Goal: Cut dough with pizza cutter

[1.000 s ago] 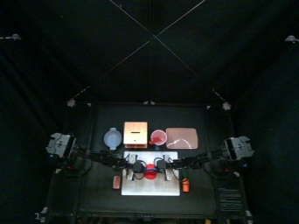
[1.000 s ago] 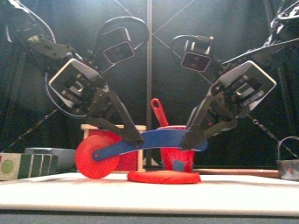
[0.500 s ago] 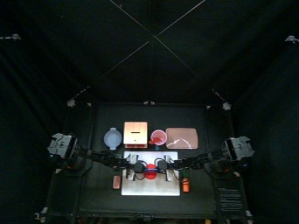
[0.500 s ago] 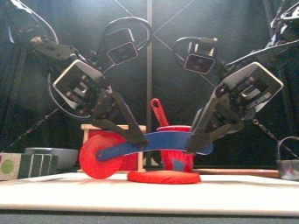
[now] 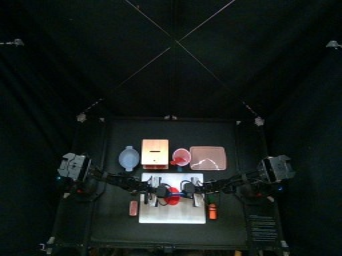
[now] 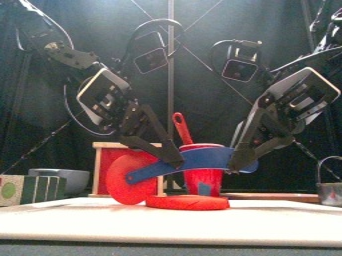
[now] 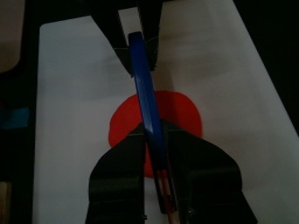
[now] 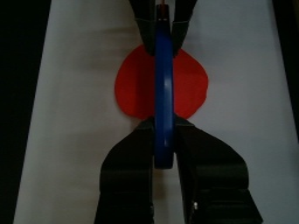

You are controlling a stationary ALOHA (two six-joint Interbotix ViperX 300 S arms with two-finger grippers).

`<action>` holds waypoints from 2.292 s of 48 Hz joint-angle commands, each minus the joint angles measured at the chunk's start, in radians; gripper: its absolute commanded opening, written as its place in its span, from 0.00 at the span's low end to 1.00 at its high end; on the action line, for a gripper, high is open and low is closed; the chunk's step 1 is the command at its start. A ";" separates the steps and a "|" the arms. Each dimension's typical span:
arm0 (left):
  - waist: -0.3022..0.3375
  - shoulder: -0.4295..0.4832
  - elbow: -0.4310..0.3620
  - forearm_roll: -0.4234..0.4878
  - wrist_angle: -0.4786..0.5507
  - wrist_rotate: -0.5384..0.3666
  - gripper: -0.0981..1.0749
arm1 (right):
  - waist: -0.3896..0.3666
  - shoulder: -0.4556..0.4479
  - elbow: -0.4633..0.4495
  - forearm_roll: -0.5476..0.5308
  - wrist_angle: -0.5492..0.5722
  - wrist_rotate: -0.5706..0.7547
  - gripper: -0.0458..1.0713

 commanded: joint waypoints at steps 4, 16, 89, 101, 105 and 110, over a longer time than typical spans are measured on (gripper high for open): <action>0.006 0.018 0.002 -0.002 0.008 0.005 0.52 | 0.032 -0.032 0.015 0.000 0.009 -0.002 0.28; 0.015 0.040 -0.023 -0.002 0.009 0.005 0.51 | 0.037 -0.043 0.031 0.000 0.011 -0.002 0.28; 0.037 0.175 -0.238 0.005 0.098 0.009 0.51 | 0.086 -0.219 0.195 0.064 0.049 -0.002 0.28; 0.038 0.201 -0.270 0.005 0.101 0.008 0.51 | 0.095 -0.256 0.219 0.064 0.075 -0.002 0.28; 0.038 0.207 -0.278 0.005 0.101 0.009 0.51 | 0.097 -0.265 0.225 0.064 0.086 -0.002 0.28; 0.038 0.213 -0.285 0.005 0.101 0.009 0.51 | 0.101 -0.275 0.232 0.066 0.103 -0.002 0.28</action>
